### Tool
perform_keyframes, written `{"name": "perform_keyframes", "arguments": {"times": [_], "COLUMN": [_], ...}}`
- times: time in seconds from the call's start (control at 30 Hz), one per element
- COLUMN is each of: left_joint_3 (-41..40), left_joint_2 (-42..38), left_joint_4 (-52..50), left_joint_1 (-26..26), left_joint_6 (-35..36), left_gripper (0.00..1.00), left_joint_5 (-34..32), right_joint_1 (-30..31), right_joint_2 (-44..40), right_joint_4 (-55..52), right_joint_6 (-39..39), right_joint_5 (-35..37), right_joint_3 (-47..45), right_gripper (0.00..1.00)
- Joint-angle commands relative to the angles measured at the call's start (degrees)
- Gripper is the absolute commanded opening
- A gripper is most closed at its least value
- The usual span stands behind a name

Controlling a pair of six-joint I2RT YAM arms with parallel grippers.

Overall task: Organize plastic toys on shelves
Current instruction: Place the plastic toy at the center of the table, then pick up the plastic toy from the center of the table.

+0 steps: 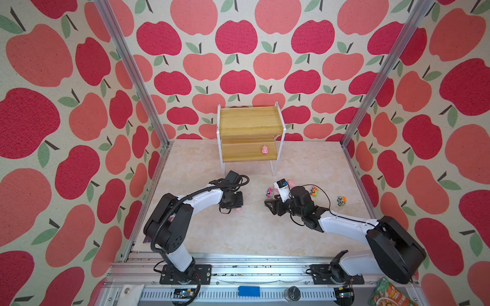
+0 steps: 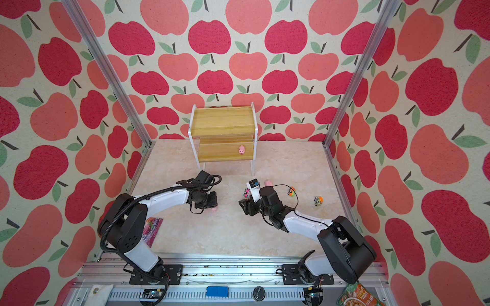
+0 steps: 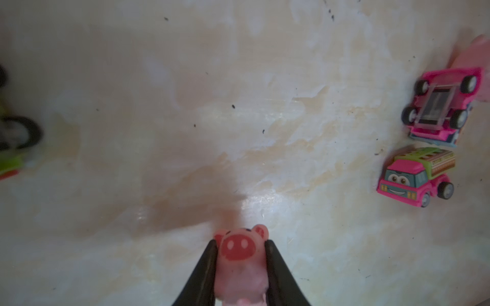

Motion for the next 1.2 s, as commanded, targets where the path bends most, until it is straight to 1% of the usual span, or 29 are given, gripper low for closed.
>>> {"name": "perform_keyframes", "arguments": {"times": [0.0,0.1,0.23,0.33,0.53,0.67,0.8,0.93,1.03,1.17], "left_joint_3": [2.1,1.4,-0.3,-0.7,-3.0,-4.7,-6.2,-7.1,-7.9,-8.9], "left_joint_2": [0.3,-0.6,-4.8,-8.6,-16.7,-21.8,-25.4,-27.5,-28.7,-29.6], "left_joint_4": [0.5,-0.6,-0.6,-1.8,-2.3,-2.7,-2.6,-2.4,-2.0,-1.0], "left_joint_1": [0.2,1.6,3.7,5.4,10.0,14.5,17.7,19.0,19.3,19.8], "left_joint_6": [-0.4,0.1,0.3,0.9,1.3,1.7,2.0,2.0,2.0,1.9], "left_gripper": [0.40,0.52,0.58,0.59,0.60,0.60,0.61,0.61,0.61,0.61], "left_joint_5": [0.4,1.0,2.3,2.8,6.3,9.1,11.4,13.1,14.1,15.1], "right_joint_1": [1.1,2.9,5.8,8.2,12.6,13.1,13.3,13.3,13.3,13.2], "right_joint_2": [-1.3,-0.6,1.7,4.3,11.4,17.4,22.8,26.2,28.4,31.3], "right_joint_4": [-0.9,-1.3,-1.8,-2.3,-2.8,-0.5,1.0,2.2,1.9,1.8], "right_joint_6": [0.7,0.2,-0.7,-0.9,0.5,5.3,8.9,10.6,11.0,11.7], "right_joint_5": [1.1,1.6,2.7,2.8,1.6,-1.2,-3.2,-3.8,-3.8,-3.7], "right_joint_3": [0.0,1.2,3.7,6.5,13.7,17.0,19.7,21.6,23.3,25.4], "right_gripper": [0.71,0.71,0.71,0.70,0.69,0.66,0.62,0.55,0.53,0.45]}}
